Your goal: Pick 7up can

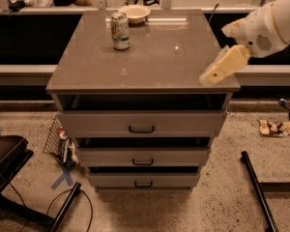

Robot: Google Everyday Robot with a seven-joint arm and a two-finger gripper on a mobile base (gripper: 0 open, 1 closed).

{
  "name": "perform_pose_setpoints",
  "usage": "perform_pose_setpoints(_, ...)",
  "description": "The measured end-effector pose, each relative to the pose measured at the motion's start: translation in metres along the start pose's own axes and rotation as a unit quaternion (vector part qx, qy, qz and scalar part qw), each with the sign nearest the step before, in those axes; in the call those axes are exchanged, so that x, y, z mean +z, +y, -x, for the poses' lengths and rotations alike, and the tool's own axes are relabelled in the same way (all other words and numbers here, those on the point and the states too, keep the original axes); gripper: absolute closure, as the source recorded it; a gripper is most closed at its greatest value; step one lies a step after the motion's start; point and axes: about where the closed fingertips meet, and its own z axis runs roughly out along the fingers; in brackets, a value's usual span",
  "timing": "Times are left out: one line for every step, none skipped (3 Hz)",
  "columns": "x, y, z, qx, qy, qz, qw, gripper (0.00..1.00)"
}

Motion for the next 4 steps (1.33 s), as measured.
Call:
perform_pose_setpoints(0.032,-0.014,0.030,0.016,-0.119,-0.006,0.9927,0.00)
perform_pose_setpoints(0.049,-0.030,0.053,0.025,-0.189,-0.042,0.9808,0.00)
perform_pose_setpoints(0.047,-0.051,0.068,0.030,-0.216,-0.086,0.9721,0.00)
perform_pose_setpoints(0.047,-0.052,0.068,0.030,-0.216,-0.088,0.9719,0.00)
